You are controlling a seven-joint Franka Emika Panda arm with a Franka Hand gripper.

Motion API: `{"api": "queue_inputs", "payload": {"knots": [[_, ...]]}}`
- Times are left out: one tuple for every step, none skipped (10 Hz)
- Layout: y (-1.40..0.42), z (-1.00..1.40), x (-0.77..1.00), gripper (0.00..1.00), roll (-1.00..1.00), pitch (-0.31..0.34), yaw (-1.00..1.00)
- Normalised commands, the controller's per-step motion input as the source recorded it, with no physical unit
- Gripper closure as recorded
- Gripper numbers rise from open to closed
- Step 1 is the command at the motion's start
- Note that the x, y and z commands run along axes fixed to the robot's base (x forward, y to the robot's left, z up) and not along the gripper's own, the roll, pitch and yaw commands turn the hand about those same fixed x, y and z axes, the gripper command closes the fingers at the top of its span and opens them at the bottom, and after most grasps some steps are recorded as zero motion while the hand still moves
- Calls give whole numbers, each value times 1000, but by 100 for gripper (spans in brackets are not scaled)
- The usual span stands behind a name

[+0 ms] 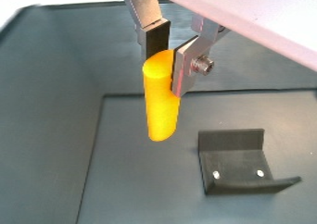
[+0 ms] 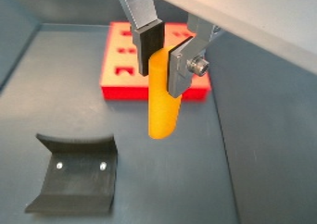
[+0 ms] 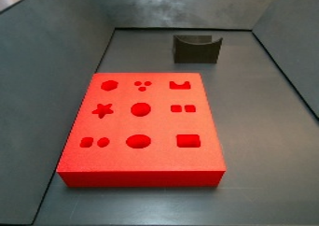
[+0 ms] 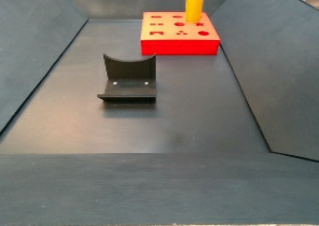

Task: Pick up the oval object. Move up. Move to above the board. Insert the oval object.
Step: Move to above the board.

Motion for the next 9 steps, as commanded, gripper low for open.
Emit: {"api": "queue_inputs", "payload": {"knots": [[-1000,271,28,100,11,32,1000],[-1000,270,29,100,15,38,1000],[-1000,280,30,100,23,46,1000],[-1000,280,32,100,19,49,1000],[-1000,285,35,100,31,61,1000],[-1000,290,37,100,32,68,1000],[-1000,294,42,100,43,83,1000],[-1000,294,56,100,53,103,850],[-1000,296,89,100,57,112,511]]}}
